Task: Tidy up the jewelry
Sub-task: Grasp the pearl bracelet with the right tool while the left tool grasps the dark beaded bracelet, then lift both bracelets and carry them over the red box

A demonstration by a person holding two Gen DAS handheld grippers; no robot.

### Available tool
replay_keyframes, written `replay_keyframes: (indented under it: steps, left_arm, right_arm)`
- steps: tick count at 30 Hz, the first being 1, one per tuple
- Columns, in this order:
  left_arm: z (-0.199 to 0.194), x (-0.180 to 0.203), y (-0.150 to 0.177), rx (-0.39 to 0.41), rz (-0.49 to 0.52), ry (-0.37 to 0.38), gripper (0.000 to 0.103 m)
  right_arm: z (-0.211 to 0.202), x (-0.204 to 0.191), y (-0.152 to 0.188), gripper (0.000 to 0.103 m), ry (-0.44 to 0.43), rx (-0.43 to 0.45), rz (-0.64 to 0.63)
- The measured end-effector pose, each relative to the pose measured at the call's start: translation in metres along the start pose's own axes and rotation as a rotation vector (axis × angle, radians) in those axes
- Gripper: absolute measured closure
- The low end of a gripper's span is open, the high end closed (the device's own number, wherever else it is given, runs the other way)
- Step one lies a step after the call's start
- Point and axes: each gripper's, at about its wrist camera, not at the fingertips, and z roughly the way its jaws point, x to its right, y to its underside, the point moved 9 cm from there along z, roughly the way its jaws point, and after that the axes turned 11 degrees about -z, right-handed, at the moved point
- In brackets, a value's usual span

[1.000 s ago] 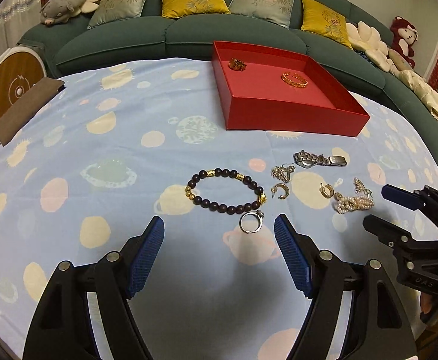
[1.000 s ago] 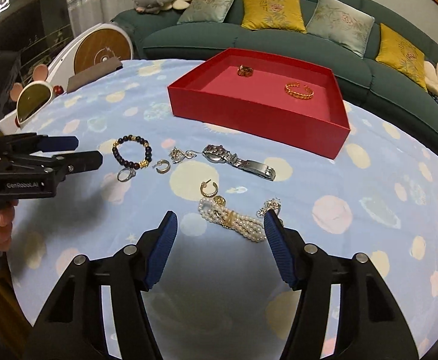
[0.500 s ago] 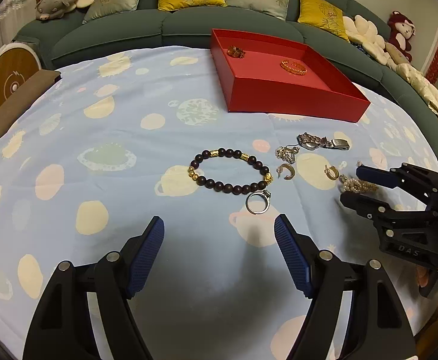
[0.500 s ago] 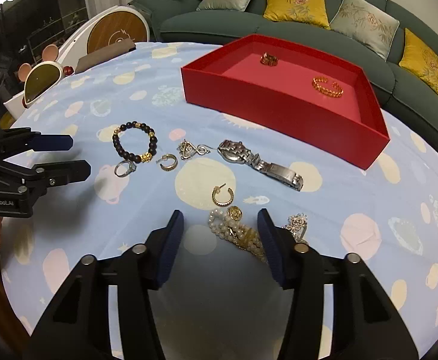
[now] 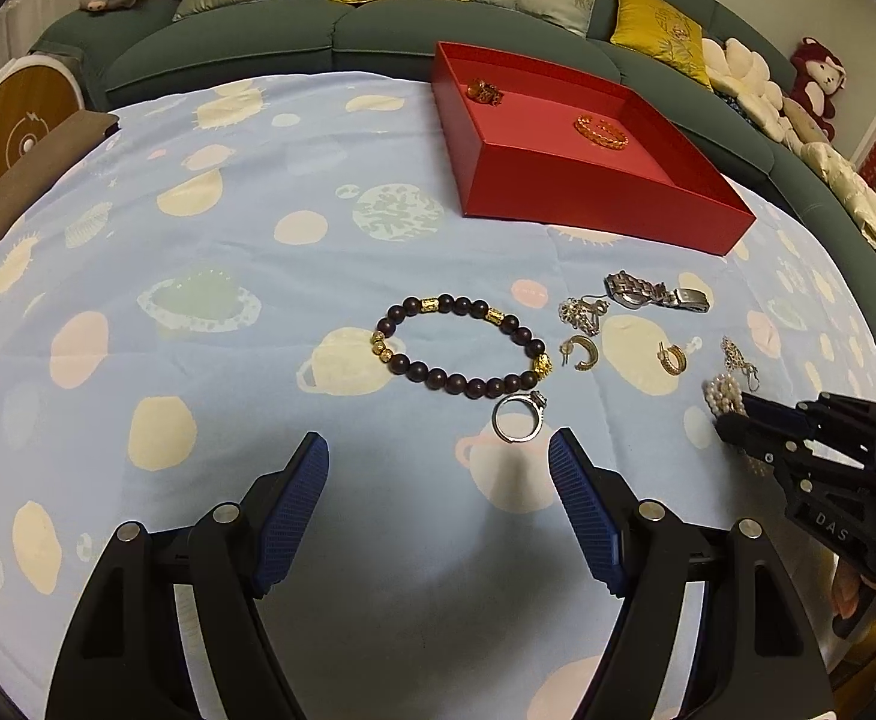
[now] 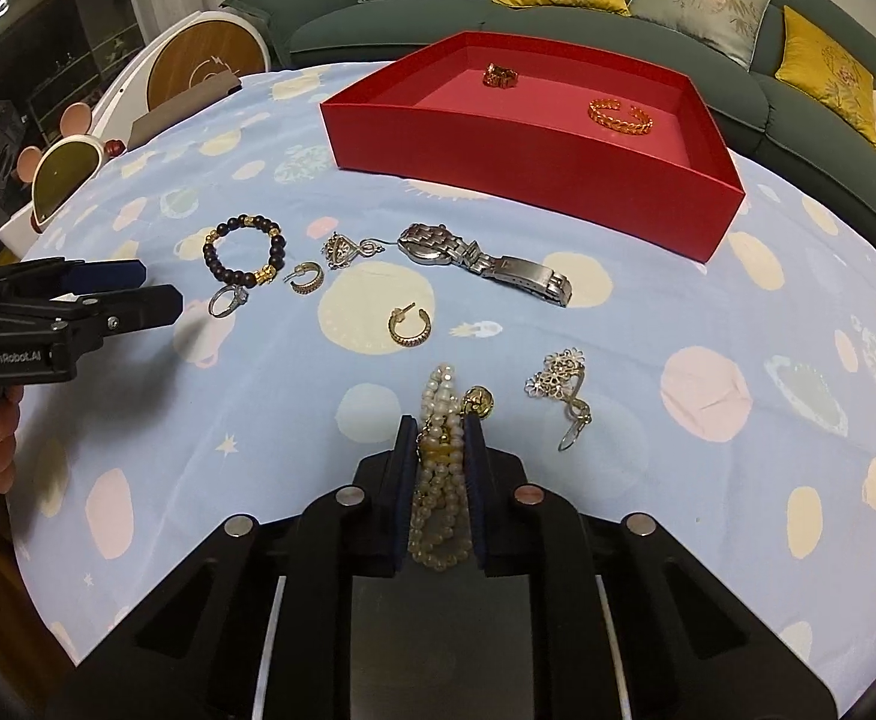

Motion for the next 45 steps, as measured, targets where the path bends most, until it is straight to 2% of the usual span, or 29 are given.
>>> replay_keyframes:
  steps: [5,8,14,17,22,26,28,35,45]
  left_arm:
    - [0.009,-0.011,-0.016,0.015,-0.077,-0.007,0.030]
    - [0.017,-0.019,-0.025,0.024,-0.105,-0.042,0.030]
    - [0.024,-0.020,-0.034,0.064,-0.080,-0.094,0.031]
    - [0.027,-0.016,-0.037,0.083,-0.044,-0.112,0.043]
    - [0.030,-0.005,-0.041,0.107,0.005,-0.113,0.073]
    - [0.032,0.004,-0.040,0.123,0.041,-0.118,0.090]
    - [0.033,0.008,-0.039,0.124,0.051,-0.102,0.098]
    - [0.027,0.026,-0.037,0.106,0.056,-0.041,0.098]
    - [-0.032,0.072,-0.054,0.176,0.075,0.123,0.098]
  right_arm:
    - [-0.007,-0.006,-0.001,0.089,-0.024,0.006,0.032]
    - [-0.011,-0.013,-0.004,0.089,-0.041,0.019,0.026]
    - [-0.012,-0.011,-0.002,0.089,-0.037,0.016,0.041]
    - [-0.014,-0.007,-0.002,0.089,-0.034,0.020,0.057]
    - [-0.020,-0.007,-0.006,0.088,-0.037,0.036,0.064]
    - [-0.022,-0.007,-0.009,0.088,-0.036,0.044,0.070]
    - [-0.023,-0.005,-0.009,0.088,-0.036,0.047,0.076]
    - [-0.029,0.003,-0.013,0.088,-0.026,0.066,0.103]
    - [-0.048,0.010,-0.034,0.088,-0.012,0.133,0.131]
